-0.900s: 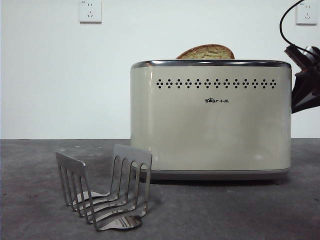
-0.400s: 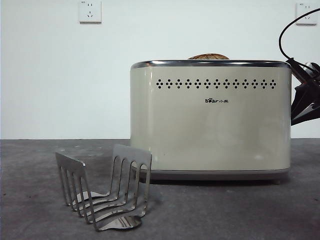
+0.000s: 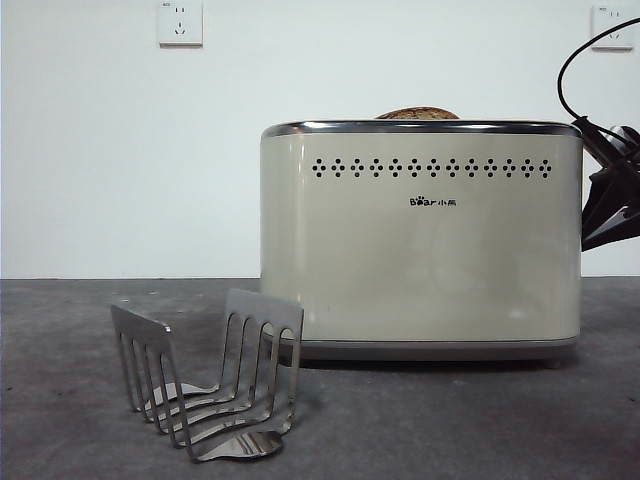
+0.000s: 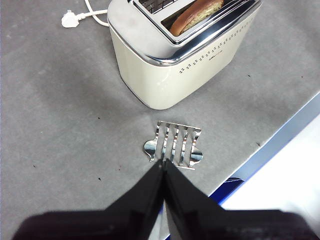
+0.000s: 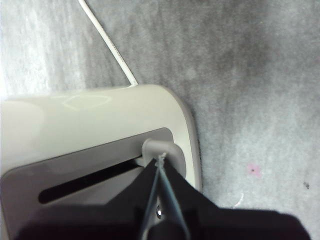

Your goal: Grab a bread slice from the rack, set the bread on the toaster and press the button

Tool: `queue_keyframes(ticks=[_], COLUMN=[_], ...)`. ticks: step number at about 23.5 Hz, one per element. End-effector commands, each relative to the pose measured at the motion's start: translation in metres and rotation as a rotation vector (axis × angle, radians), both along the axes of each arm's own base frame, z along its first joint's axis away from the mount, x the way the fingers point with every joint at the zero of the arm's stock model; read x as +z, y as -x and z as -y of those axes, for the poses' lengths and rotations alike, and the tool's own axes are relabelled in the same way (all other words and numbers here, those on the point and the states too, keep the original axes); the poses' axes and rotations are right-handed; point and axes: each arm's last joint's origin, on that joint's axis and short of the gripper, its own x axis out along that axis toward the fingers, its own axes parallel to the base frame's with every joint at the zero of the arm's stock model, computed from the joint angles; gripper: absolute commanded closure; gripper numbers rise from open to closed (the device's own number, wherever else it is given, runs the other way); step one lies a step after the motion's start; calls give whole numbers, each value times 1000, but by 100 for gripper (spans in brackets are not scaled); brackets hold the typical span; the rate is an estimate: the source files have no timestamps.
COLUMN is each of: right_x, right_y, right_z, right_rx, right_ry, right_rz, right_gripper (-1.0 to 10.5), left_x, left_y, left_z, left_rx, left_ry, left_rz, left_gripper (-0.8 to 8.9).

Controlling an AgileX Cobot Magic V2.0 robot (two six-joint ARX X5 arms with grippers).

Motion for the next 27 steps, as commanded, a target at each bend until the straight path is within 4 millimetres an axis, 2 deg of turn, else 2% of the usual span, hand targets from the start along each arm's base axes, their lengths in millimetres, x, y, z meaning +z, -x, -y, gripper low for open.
queue_keyframes(ticks=[1, 13, 27], right_x=[-31, -26, 37], right_y=[4, 5, 19], right_z=[-1, -1, -4], right_rx=[11, 16, 13], right_ry=[73, 74, 109], right_rz=[-117, -97, 107], right_gripper=[953, 953, 953], left_x=[-1, -2, -2], left_y=[-1, -2, -2], left_z=[1, 2, 2], left_rx=[11, 8, 0], left_ry=[-1, -5, -10], left_rz=[-5, -5, -1], left_gripper=[822, 822, 822])
